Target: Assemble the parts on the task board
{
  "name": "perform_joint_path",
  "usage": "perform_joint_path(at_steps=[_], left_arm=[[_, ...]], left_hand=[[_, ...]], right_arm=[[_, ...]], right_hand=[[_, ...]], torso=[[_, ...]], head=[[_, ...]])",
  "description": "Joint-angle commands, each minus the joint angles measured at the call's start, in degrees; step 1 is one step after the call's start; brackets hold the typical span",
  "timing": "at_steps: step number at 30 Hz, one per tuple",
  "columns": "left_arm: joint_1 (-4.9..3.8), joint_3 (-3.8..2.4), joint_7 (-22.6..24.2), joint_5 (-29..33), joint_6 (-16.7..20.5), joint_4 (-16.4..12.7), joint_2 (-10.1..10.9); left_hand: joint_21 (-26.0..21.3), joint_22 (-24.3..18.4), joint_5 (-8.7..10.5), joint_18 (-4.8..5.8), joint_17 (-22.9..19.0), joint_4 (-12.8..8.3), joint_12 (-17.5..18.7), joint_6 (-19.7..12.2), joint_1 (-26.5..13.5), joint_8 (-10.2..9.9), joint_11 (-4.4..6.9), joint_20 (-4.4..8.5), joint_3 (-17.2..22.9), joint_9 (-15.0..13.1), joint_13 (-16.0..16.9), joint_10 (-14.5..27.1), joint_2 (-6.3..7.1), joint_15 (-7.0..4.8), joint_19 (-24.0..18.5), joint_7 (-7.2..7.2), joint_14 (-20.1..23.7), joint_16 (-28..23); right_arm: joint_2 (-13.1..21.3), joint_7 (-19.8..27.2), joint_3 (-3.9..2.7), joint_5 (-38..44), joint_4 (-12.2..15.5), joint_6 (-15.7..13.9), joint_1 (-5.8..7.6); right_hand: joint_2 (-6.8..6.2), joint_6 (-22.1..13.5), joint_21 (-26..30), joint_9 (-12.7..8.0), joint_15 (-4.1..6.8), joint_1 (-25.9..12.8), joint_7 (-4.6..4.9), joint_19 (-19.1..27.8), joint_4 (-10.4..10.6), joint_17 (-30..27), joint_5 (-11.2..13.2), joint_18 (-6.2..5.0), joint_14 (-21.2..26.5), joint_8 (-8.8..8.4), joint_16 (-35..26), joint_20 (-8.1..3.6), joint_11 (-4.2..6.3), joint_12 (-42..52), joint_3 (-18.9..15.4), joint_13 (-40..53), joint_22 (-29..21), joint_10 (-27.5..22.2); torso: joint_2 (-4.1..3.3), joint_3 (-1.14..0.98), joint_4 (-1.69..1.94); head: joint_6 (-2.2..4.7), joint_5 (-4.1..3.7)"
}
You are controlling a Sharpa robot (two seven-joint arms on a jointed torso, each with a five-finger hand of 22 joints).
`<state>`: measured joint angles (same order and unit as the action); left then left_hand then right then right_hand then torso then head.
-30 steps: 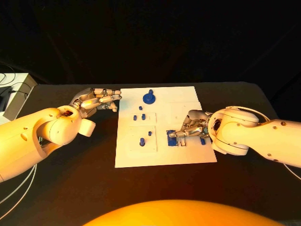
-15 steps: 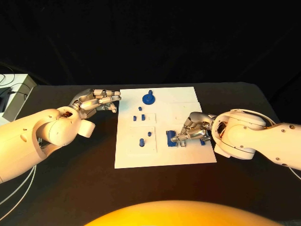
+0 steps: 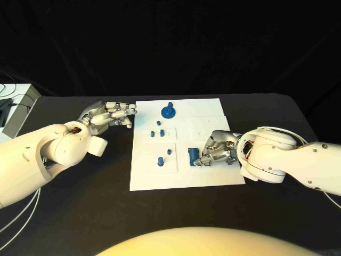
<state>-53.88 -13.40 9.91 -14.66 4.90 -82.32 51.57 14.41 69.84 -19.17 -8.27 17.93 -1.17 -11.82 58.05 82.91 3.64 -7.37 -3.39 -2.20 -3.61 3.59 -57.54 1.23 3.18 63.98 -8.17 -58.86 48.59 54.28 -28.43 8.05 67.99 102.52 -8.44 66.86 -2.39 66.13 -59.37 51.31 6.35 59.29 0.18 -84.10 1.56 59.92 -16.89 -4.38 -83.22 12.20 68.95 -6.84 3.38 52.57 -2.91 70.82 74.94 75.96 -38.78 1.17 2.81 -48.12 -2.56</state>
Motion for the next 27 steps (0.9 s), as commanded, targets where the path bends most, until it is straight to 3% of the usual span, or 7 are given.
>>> perform_joint_path(at_steps=[1, 17, 24, 27], left_arm=[[0.04, -0.03, 0.5, -0.2, -0.9, -0.2, 0.0], [0.05, -0.04, 0.8, -0.2, -0.7, -0.4, 0.1], [0.05, -0.04, 0.8, -0.2, -0.8, -0.4, 0.2], [0.05, -0.04, 0.8, -0.2, -0.8, -0.3, 0.2]], left_hand=[[-0.2, 0.1, -0.12, 0.0, -0.1, 0.0, -0.4, -0.2, 0.0, 0.1, 0.05, 0.03, 0.0, 0.0, 0.0, 0.5, 0.12, 0.05, 0.5, 0.05, 0.3, 0.1], [-0.2, 0.2, -0.14, 0.01, -0.1, 0.0, -0.4, -0.1, 0.1, 0.1, 0.06, 0.05, 0.1, 0.0, 0.0, 0.5, 0.06, 0.04, 0.5, 0.09, 0.3, 0.2], [-0.2, 0.3, -0.14, 0.01, -0.1, 0.0, -0.5, 0.0, 0.1, 0.1, 0.06, 0.05, 0.1, 0.0, 0.0, 0.4, 0.08, 0.04, 0.6, 0.09, 0.3, 0.2], [-0.2, 0.3, -0.14, 0.01, -0.1, 0.0, -0.5, 0.0, 0.1, 0.1, 0.06, 0.06, 0.1, 0.0, 0.0, 0.4, 0.08, 0.04, 0.6, 0.09, 0.3, 0.2]], right_arm=[[-0.3, -0.4, -0.02, 1.1, -0.1, -0.4, -0.11], [-1.2, -2.3, -0.03, 4.0, -1.2, -2.0, -0.2], [-1.2, -1.9, -0.03, 3.7, -1.4, -0.8, -0.2], [-1.3, -1.6, -0.03, 3.5, -1.4, -0.2, -0.2]], right_hand=[[0.61, 0.2, -0.2, 0.0, 0.19, -0.2, -0.09, -2.9, -0.5, 0.1, -0.2, 1.05, -0.1, 0.24, 0.3, -0.43, 0.16, 0.3, -0.2, 0.1, 8.2, 0.5], [3.65, 0.2, -0.3, -0.1, 0.27, 0.1, -0.25, -2.9, -1.8, 0.1, -0.7, 1.07, -0.1, 0.26, 0.3, -0.5, 0.27, 0.2, -1.0, 0.1, 8.2, 0.6], [3.21, 0.2, -0.4, -0.2, 0.3, 0.9, -0.27, -2.9, -2.9, 0.1, -0.1, 1.1, -0.1, 0.14, 0.3, -0.53, 0.27, 0.2, -0.2, 0.1, 8.2, 0.6], [2.44, 0.2, -0.4, -0.3, 0.28, 1.0, -0.26, -2.9, -3.3, 0.2, 0.1, 1.11, -0.1, 0.09, 0.3, -0.53, 0.27, 0.2, 0.8, 0.2, 8.2, 0.5]], torso=[[-0.04, 0.02, 0.0], [0.03, 0.0, -0.04], [0.03, -0.01, -0.06], [-0.02, -0.01, -0.11]], head=[[-0.06, 0.07], [-0.28, 0.11], [-0.24, 0.11], [-0.21, 0.15]])
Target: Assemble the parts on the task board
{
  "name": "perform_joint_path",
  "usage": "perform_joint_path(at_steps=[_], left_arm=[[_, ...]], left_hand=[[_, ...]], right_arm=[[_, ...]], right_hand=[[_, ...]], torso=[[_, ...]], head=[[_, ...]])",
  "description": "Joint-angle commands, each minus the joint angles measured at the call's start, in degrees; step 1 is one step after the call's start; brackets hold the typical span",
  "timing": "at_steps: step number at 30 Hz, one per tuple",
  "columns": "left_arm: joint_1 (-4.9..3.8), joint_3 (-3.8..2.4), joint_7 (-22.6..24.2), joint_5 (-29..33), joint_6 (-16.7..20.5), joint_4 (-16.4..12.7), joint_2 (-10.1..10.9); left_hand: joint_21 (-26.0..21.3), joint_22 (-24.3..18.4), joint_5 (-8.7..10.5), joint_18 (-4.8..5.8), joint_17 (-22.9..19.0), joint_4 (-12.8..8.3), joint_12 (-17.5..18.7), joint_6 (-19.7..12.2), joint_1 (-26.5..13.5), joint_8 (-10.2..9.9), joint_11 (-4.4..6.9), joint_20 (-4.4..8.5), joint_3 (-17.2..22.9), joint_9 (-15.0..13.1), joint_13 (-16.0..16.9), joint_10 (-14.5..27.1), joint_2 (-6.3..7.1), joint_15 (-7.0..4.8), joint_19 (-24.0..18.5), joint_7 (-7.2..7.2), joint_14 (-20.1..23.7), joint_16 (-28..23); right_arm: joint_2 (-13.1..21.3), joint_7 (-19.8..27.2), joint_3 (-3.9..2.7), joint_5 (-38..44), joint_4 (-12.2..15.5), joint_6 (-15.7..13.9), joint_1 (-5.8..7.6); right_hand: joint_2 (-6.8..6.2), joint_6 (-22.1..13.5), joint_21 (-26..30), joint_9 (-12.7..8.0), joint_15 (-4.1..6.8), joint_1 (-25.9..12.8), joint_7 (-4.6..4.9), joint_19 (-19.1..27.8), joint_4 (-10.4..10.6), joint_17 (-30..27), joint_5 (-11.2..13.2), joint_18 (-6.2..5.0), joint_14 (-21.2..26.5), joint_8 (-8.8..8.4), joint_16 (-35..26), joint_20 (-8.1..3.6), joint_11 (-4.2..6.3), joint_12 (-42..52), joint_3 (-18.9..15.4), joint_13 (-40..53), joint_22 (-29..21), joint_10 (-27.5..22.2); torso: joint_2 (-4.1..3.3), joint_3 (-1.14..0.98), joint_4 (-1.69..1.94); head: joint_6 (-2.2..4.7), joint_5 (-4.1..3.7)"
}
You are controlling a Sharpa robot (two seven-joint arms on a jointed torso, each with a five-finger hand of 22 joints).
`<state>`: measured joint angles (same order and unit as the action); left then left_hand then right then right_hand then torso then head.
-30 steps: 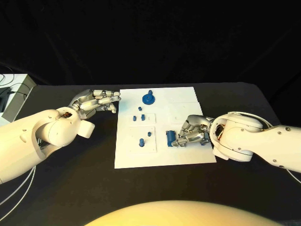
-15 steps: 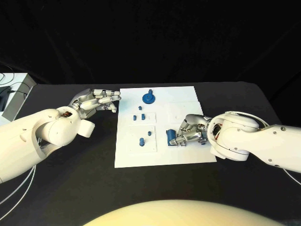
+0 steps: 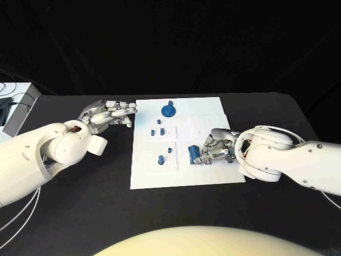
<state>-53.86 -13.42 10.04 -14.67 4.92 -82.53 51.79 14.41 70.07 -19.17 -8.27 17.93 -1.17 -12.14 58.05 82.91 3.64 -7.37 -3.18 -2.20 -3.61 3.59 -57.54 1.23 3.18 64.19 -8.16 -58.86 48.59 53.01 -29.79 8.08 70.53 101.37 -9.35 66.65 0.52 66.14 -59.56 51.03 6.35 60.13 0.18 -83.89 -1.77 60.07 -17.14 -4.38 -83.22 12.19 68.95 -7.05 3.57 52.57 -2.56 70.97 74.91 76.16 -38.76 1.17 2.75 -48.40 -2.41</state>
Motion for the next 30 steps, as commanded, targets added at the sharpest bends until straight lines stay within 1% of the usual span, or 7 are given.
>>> perform_joint_path(at_steps=[1, 6, 18, 21, 24, 27, 30], left_arm=[[0.02, -0.02, 0.7, -0.2, -0.8, -0.1, 0.0], [0.02, -0.02, 0.7, -0.2, -0.8, -0.1, 0.1], [0.02, -0.02, 0.6, -0.2, -0.9, -0.1, 0.1], [0.02, -0.02, 0.6, -0.2, -0.9, -0.1, 0.1], [0.02, -0.02, 0.6, -0.2, -0.9, -0.1, 0.1], [0.02, -0.02, 0.6, -0.2, -0.9, -0.1, 0.1], [0.02, -0.02, 0.5, -0.3, -0.9, 0.0, 0.1]], left_hand=[[-0.2, 0.0, -0.14, 0.01, -0.1, 0.0, -0.1, 0.0, 0.1, 0.2, 0.06, -0.15, 0.1, 0.0, 0.0, 0.4, 0.08, 0.04, 0.3, 0.09, 0.3, 0.2], [-0.2, 0.0, -0.14, 0.01, -0.1, 0.0, -0.1, 0.0, 0.1, 0.2, 0.06, -0.15, 0.1, 0.0, 0.0, 0.4, 0.08, 0.04, 0.3, 0.09, 0.3, 0.2], [-0.2, 0.1, -0.15, 0.0, -0.1, -0.1, -0.1, 0.0, 0.2, 0.1, 0.06, -0.14, 0.1, 0.0, 0.0, 0.4, 0.07, 0.03, 0.3, 0.11, 0.3, 0.2], [-0.2, 0.1, -0.15, 0.0, -0.1, -0.1, -0.1, 0.0, 0.2, 0.1, 0.06, -0.14, 0.1, 0.0, 0.0, 0.4, 0.07, 0.03, 0.3, 0.11, 0.3, 0.2], [-0.3, 0.2, -0.13, -0.01, -0.1, -0.3, -0.1, 0.1, 0.4, 0.2, 0.07, -0.11, 0.2, 0.0, 0.0, 0.4, 0.09, 0.0, 0.4, 0.11, 0.3, 0.2], [-0.3, 0.3, -0.13, -0.02, -0.1, -0.5, -0.1, 0.1, 0.6, 0.2, 0.06, -0.09, 0.3, 0.0, 0.0, 0.4, 0.14, -0.02, 0.4, 0.1, 0.3, 0.2], [-0.2, 0.3, -0.13, -0.02, -0.1, -0.5, -0.1, 0.2, 0.5, 0.2, 0.06, -0.09, 0.3, 0.0, 0.0, 0.4, 0.13, -0.01, 0.4, 0.1, 0.3, 0.2]], right_arm=[[0.0, -0.2, -0.06, 1.0, -0.3, 1.0, 0.01], [-0.4, 0.1, -0.06, 0.8, -0.5, 1.8, -0.05], [-1.3, -0.1, -0.06, 2.2, -1.0, 0.3, -0.87], [-1.4, -0.2, -0.06, 2.5, -1.2, 0.2, -0.96], [-1.4, -0.2, -0.06, 2.8, -1.3, 0.3, -1.02], [-1.4, -0.1, -0.06, 3.0, -1.3, 0.4, -1.05], [-1.4, 0.3, -0.06, 3.0, -1.3, 0.4, -1.08]], right_hand=[[-0.72, 0.3, -0.1, -0.1, 0.28, 0.3, -0.24, -3.1, 0.0, 0.0, 0.4, 1.11, -0.1, 0.1, 0.3, -0.31, 0.07, 0.2, 0.6, 0.0, 8.2, 0.3], [-1.38, 0.3, 0.1, -0.1, 0.27, 1.1, -0.22, -3.1, -0.3, 0.0, 1.2, 1.09, 0.0, 0.09, 0.2, -0.3, 0.06, 0.1, 1.1, 0.0, 8.2, 0.2], [-2.72, 0.4, 0.2, 0.0, 0.25, 1.3, -0.19, -3.1, 1.1, 0.0, 2.5, 1.08, -0.1, 0.17, 0.1, -0.29, 0.04, 0.0, 2.1, -0.1, 8.2, 0.3], [-3.39, 0.4, 0.2, 0.0, 0.24, 1.5, -0.17, -3.1, 1.7, 0.0, 3.1, 1.07, -0.1, 0.24, 0.1, -0.27, 0.02, 0.0, 2.7, -0.1, 8.2, 0.2], [-4.56, 0.5, 0.1, 0.1, 0.23, 2.1, -0.14, -3.1, 2.0, 0.0, 4.7, 1.08, -0.1, 0.3, 0.1, -0.26, 0.0, 0.1, 3.3, -0.1, 8.2, 0.3], [-6.84, 0.7, 0.1, 0.1, 0.22, 3.0, -0.09, -3.1, 3.3, 0.0, 5.5, 1.08, -0.1, 0.38, 0.1, -0.24, -0.01, 0.1, 4.7, -0.1, 8.2, 0.3], [-9.55, 0.8, 0.1, 0.2, 0.16, 4.4, -0.13, -3.1, 6.7, 0.1, 5.7, 1.08, -0.1, 0.45, 0.1, -0.23, -0.07, 0.2, 5.6, 0.0, 8.2, 0.3]], torso=[[-0.04, -0.01, -0.04], [-0.03, -0.02, 0.06], [-0.02, -0.01, 0.02], [-0.02, -0.01, 0.0], [-0.03, -0.01, 0.03], [0.01, -0.02, 0.02], [0.03, -0.02, 0.02]], head=[[0.07, 0.0], [-0.02, -0.09], [-0.11, 0.01], [-0.15, 0.01], [-0.19, 0.0], [-0.12, 0.0], [-0.15, -0.01]])
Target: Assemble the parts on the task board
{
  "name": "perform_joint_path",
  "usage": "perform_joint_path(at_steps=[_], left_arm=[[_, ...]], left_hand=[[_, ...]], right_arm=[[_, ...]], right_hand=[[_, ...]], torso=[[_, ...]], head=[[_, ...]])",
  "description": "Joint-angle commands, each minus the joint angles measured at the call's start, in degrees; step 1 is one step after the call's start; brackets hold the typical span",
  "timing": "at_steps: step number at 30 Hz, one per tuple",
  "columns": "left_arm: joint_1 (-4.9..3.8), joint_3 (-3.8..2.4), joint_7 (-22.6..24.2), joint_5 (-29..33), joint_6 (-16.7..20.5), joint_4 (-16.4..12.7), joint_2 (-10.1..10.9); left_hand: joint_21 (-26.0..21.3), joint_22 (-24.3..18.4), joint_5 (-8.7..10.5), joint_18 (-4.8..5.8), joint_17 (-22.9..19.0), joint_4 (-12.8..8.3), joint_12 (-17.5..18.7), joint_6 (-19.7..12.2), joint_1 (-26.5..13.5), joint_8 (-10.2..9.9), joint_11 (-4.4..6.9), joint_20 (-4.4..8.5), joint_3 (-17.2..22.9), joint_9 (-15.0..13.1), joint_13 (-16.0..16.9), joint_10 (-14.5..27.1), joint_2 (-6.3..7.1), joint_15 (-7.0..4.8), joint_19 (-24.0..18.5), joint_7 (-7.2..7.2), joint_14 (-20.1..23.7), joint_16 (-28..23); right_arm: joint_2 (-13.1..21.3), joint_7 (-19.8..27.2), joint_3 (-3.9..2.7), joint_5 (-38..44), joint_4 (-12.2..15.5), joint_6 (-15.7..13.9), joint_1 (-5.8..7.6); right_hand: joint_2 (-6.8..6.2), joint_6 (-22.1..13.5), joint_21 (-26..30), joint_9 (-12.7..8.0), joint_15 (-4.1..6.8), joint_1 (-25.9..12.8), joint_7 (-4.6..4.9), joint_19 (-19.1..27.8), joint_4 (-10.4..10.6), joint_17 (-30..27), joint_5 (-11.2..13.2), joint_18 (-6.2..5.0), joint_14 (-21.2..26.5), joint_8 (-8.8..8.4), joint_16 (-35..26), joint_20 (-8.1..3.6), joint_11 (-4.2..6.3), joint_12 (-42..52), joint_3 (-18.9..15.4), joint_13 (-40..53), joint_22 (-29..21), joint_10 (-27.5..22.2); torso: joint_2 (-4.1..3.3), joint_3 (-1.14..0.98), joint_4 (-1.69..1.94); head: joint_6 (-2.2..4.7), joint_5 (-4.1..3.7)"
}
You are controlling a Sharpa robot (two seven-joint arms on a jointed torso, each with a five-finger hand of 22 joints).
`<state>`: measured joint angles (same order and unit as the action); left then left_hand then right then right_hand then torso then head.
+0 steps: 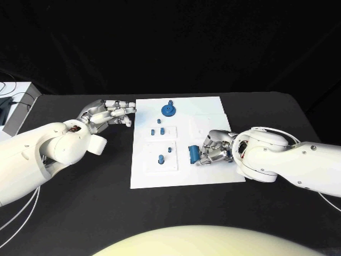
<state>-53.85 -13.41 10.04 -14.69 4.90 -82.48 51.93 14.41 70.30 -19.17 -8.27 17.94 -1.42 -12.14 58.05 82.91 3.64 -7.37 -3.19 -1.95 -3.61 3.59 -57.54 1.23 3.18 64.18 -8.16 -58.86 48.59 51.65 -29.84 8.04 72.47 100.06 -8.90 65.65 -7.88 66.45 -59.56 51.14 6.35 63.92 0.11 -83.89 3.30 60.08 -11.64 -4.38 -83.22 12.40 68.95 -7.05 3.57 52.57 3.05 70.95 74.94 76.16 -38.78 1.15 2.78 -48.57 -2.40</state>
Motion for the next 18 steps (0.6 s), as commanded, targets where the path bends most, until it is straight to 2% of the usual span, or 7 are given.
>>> perform_joint_path(at_steps=[1, 3, 8, 10, 15, 18], left_arm=[[0.02, -0.03, 0.5, -0.3, -0.9, -0.1, -0.1], [0.02, -0.03, 0.5, -0.3, -0.9, 0.0, -0.1], [0.02, -0.03, 0.5, -0.3, -0.9, 0.0, -0.1], [0.02, -0.03, 0.5, -0.3, -1.0, 0.0, -0.1], [0.02, -0.03, 0.5, -0.3, -1.0, 0.0, -0.1], [0.03, -0.03, 0.6, -0.3, -1.0, 0.0, -0.2]], left_hand=[[-0.2, 0.2, -0.11, -0.01, -0.1, -0.2, -0.1, 0.2, 0.4, 0.1, 0.06, -0.09, 0.0, 0.0, 0.0, 0.4, 0.05, 0.01, 0.4, 0.09, 0.3, 0.2], [-0.2, 0.2, -0.18, -0.02, -0.1, -0.2, -0.1, 0.3, 0.5, 0.2, 0.07, -0.08, 0.2, 0.0, 0.0, 0.4, -0.19, -0.02, 0.4, 0.12, 0.3, 0.2], [-0.2, 0.2, -0.15, -0.03, -0.1, -0.2, 0.0, 0.3, 0.5, 0.1, 0.06, -0.06, 0.3, 0.0, 0.0, 0.4, -0.23, -0.03, 0.4, 0.09, 0.3, 0.2], [-0.2, 0.2, -0.15, -0.03, -0.1, -0.2, 0.0, 0.3, 0.5, 0.1, 0.06, -0.06, 0.3, 0.0, 0.0, 0.4, -0.23, -0.03, 0.4, 0.09, 0.3, 0.2], [-0.2, 0.2, -0.15, -0.03, -0.1, -0.2, 0.0, 0.3, 0.5, 0.1, 0.06, -0.06, 0.3, 0.0, 0.0, 0.4, -0.23, -0.03, 0.4, 0.09, 0.3, 0.2], [-0.1, 0.6, -0.13, 0.0, -0.1, -0.4, 0.1, 0.3, 0.2, 0.1, 0.05, -0.06, 0.7, 0.0, 0.0, 0.3, -0.05, -0.01, 0.2, 0.11, 0.4, 0.2]], right_arm=[[0.0, 0.6, -0.02, 1.1, 0.1, -0.1, -0.09], [0.1, 1.0, -0.02, 1.1, 0.3, -0.2, -0.12], [0.5, 1.6, -0.02, 1.0, 0.9, -0.7, -0.16], [0.9, 1.9, -0.02, 1.0, 1.3, -1.2, -0.17], [2.5, 3.2, -0.17, -0.4, 2.5, -2.2, -0.11], [4.1, 5.7, -0.43, -3.5, 3.3, -3.0, 0.13]], right_hand=[[-1.66, 0.4, 0.0, 0.2, 0.16, 0.7, -0.01, -3.1, 2.4, 0.2, 0.1, 1.08, -0.1, 0.27, 0.1, -0.22, -0.05, 0.2, -0.4, 0.0, 8.2, 0.3], [-2.7, 0.4, -0.1, 0.2, 0.15, 1.1, 0.01, -3.1, 3.8, 0.3, 1.0, 1.08, -0.1, 0.31, 0.2, -0.21, -0.07, 0.3, -1.8, 0.0, 8.2, 0.3], [-4.44, 0.4, -0.5, 0.3, 0.21, 1.4, -0.09, -3.2, 8.1, 0.6, 6.8, 1.12, -0.1, 0.39, 0.5, -0.26, 0.01, 0.8, -2.7, 0.3, 8.3, 0.5], [-5.1, 0.3, -0.6, 0.3, 0.26, 2.1, -0.03, -3.2, 11.0, 0.7, 7.6, 1.14, -0.2, 0.41, 0.5, -0.27, 0.04, 0.8, -3.3, 0.3, 8.3, 0.5], [-5.7, 0.2, -0.5, 0.2, 0.22, 1.3, -0.07, -3.2, 12.8, 0.7, 8.2, 1.12, -0.1, 0.33, 0.4, -0.3, -0.02, 0.8, -4.2, 0.3, 8.3, 0.5], [-5.04, 0.1, -0.3, 0.2, 0.21, 1.2, -0.02, -3.1, 13.0, 0.6, 8.1, 1.11, -0.1, 0.28, 0.3, -0.29, -0.05, 0.8, -3.9, 0.3, 8.3, 0.4]], torso=[[0.04, -0.01, -0.01], [0.04, -0.03, -0.02], [0.03, -0.02, -0.03], [0.02, 0.0, -0.05], [0.04, -0.01, -0.05], [0.07, 0.02, -0.07]], head=[[0.04, 0.01], [0.06, 0.04], [0.1, -0.02], [0.14, -0.01], [0.25, -0.04], [0.24, -0.14]])
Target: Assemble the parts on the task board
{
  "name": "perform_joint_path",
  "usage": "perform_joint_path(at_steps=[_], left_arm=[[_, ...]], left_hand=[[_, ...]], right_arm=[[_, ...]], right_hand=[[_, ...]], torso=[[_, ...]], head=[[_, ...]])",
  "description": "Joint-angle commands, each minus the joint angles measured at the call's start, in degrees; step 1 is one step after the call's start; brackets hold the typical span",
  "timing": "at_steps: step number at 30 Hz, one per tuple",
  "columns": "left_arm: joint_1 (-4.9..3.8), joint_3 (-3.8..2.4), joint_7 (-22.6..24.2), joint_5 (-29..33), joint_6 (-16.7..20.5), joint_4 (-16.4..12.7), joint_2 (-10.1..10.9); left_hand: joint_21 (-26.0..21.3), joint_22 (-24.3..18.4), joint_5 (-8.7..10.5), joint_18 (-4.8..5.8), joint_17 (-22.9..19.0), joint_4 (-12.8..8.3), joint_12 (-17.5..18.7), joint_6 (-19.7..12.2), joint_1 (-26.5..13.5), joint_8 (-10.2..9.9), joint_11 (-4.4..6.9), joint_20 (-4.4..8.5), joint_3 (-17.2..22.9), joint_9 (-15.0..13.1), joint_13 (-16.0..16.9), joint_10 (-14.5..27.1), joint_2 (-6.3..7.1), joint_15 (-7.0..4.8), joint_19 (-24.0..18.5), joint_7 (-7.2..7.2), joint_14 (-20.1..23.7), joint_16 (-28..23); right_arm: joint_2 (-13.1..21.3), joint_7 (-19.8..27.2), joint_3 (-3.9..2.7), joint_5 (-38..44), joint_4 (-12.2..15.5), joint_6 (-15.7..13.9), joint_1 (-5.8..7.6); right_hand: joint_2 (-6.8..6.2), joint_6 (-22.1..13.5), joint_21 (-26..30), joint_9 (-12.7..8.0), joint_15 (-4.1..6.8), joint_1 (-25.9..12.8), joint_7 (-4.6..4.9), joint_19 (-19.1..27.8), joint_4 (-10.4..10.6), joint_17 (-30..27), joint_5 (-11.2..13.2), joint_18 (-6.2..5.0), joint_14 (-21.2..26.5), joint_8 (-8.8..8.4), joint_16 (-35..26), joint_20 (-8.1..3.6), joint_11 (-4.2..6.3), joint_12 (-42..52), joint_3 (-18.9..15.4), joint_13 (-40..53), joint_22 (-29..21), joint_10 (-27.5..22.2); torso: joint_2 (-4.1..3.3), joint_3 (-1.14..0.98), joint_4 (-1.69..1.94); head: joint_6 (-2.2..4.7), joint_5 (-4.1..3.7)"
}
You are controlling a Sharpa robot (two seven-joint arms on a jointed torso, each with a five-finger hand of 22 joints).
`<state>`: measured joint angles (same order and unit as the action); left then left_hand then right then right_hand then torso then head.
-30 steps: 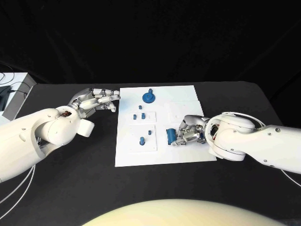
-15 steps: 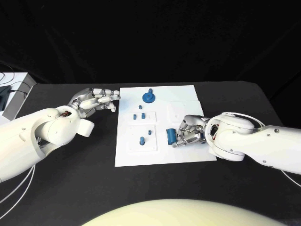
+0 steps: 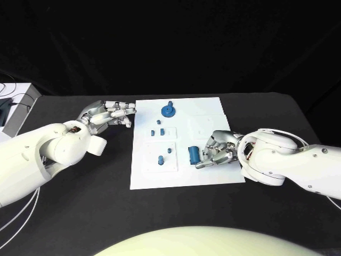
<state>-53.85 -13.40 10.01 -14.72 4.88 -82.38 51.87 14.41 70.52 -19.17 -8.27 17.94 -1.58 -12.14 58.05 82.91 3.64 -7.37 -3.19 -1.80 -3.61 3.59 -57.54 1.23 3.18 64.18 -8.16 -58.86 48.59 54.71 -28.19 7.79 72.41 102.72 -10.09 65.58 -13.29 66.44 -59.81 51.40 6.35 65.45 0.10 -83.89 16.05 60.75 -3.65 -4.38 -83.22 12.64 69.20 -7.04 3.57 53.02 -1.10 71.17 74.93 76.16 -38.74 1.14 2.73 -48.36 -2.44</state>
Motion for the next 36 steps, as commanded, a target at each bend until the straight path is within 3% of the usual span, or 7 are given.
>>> perform_joint_path(at_steps=[1, 6, 11, 15, 21, 25, 36], left_arm=[[0.02, -0.04, 0.7, -0.2, -0.9, -0.1, -0.1], [0.02, -0.04, 1.0, -0.2, -0.8, -0.1, -0.1], [0.02, -0.04, 1.6, -0.1, -0.7, -0.2, -0.2], [0.02, -0.04, 2.2, 0.1, -0.6, -0.2, -0.3], [0.02, -0.04, 2.7, 0.2, -0.4, -0.4, -0.3], [0.02, -0.04, 2.8, 0.2, -0.4, -0.4, -0.4], [0.03, -0.04, 2.8, 0.2, -0.3, -0.6, 0.0]], left_hand=[[-0.1, 0.4, -0.13, -0.01, -0.1, -0.2, 0.1, 0.3, 0.2, 0.1, 0.05, -0.06, 0.5, 0.0, 0.0, 0.3, -0.05, -0.01, 0.2, 0.11, 0.4, 0.2], [-0.2, 0.4, -0.11, 0.0, -0.1, -0.2, 0.1, 0.2, 0.1, 0.1, 0.06, -0.07, 0.5, 0.0, 0.0, 0.3, 0.0, 0.0, 0.2, 0.13, 0.4, 0.3], [-0.2, 0.5, -0.12, -0.01, 0.0, -0.1, -0.1, 0.2, 0.0, 0.1, 0.18, -0.08, 0.5, 0.0, 0.0, -0.1, -0.03, -0.06, 0.3, 0.09, 0.3, 0.3], [-0.2, 0.5, -0.12, -0.02, 0.0, -0.1, -0.3, 0.2, -0.1, 0.1, 0.33, -0.06, 0.5, 0.0, 0.0, -0.7, -0.09, -0.14, 0.3, 0.0, 0.3, 0.4], [-0.2, 0.5, -0.11, -0.01, 0.0, 0.0, -0.4, 0.2, -0.2, 0.1, 0.39, -0.04, 0.5, 0.0, 0.0, -0.9, -0.07, -0.17, 0.4, -0.01, 0.2, 0.4], [-0.2, 0.5, -0.11, -0.01, 0.0, 0.0, -0.4, 0.2, -0.2, 0.1, 0.39, -0.04, 0.5, 0.0, 0.0, -0.9, -0.07, -0.17, 0.4, -0.01, 0.2, 0.4], [-0.3, 0.6, -0.12, 0.04, 0.0, -0.1, -0.1, 0.4, -0.1, 0.2, 0.39, 0.02, 0.6, 0.0, 0.0, -1.0, -0.08, -0.19, 0.4, 0.02, 0.2, 0.3]], right_arm=[[1.8, 5.1, -0.29, -4.8, 0.8, -2.2, 0.35], [4.7, 9.3, -0.58, -8.1, 0.7, -2.9, 1.67], [7.1, 11.1, -0.68, -8.6, -1.4, -2.0, 3.13], [8.4, 9.9, -0.7, -6.4, -3.3, 1.4, 3.74], [8.4, 5.9, -0.67, -0.4, -4.4, 5.4, 3.96], [8.0, 1.9, -0.57, 3.8, -4.5, 7.7, 3.91], [7.7, -3.8, -0.25, 7.1, -4.3, 10.0, 3.11]], right_hand=[[0.67, 0.0, 0.0, -0.1, 0.19, -0.4, 0.03, -3.1, 0.2, -0.1, 0.1, 1.1, -0.1, 0.01, 0.0, -0.28, -0.07, 0.3, 0.4, 0.1, 8.2, 0.3], [3.59, -1.1, 1.1, -1.2, -0.14, -1.4, 0.78, -2.9, -1.2, -0.7, -0.7, 0.96, 0.0, -1.57, -0.5, -0.07, -0.57, 0.2, 1.6, 0.2, 8.0, -0.2], [7.9, -0.2, 1.2, -4.7, -0.43, -3.9, 1.29, -2.9, -7.5, -0.9, -1.7, 0.75, -0.1, -4.76, -0.5, 0.32, -0.89, 0.4, 1.0, 0.3, 8.0, -0.1], [9.53, 1.2, 1.1, -9.3, -0.6, -4.5, 1.62, -2.9, -10.7, -1.0, -3.4, 0.65, 0.0, -7.4, -0.5, 0.53, -1.1, 0.1, -0.1, 0.2, 8.0, 0.0], [7.07, 1.6, 1.1, -11.9, -0.67, -4.9, 1.76, -3.0, -7.9, -0.7, -4.3, 0.53, 0.0, -8.17, -0.2, 0.64, -1.19, -0.4, 1.4, 0.0, 8.0, 0.0], [7.02, 1.9, 1.0, -12.0, -0.61, -4.2, 1.62, -3.0, -7.0, -0.6, -6.0, 0.55, 0.0, -7.78, -0.2, 0.59, -1.08, -0.5, 1.5, 0.1, 8.0, 0.1], [6.97, 1.2, -0.1, -6.2, -0.14, -5.1, 0.64, -3.1, -5.8, 0.0, -6.7, 0.89, -0.1, -3.72, 0.3, 0.11, -0.45, 0.0, 1.4, 0.5, 8.3, 0.6]], torso=[[0.04, 0.05, -0.03], [0.04, 0.01, -0.19], [0.11, -0.05, -0.34], [0.02, -0.12, -0.18], [-0.02, -0.09, -0.23], [-0.02, -0.13, -0.11], [0.05, 0.03, -0.14]], head=[[0.11, -0.17], [0.48, -0.47], [0.64, -0.63], [0.82, -0.96], [0.92, -1.56], [0.84, -2.15], [0.57, -2.58]])
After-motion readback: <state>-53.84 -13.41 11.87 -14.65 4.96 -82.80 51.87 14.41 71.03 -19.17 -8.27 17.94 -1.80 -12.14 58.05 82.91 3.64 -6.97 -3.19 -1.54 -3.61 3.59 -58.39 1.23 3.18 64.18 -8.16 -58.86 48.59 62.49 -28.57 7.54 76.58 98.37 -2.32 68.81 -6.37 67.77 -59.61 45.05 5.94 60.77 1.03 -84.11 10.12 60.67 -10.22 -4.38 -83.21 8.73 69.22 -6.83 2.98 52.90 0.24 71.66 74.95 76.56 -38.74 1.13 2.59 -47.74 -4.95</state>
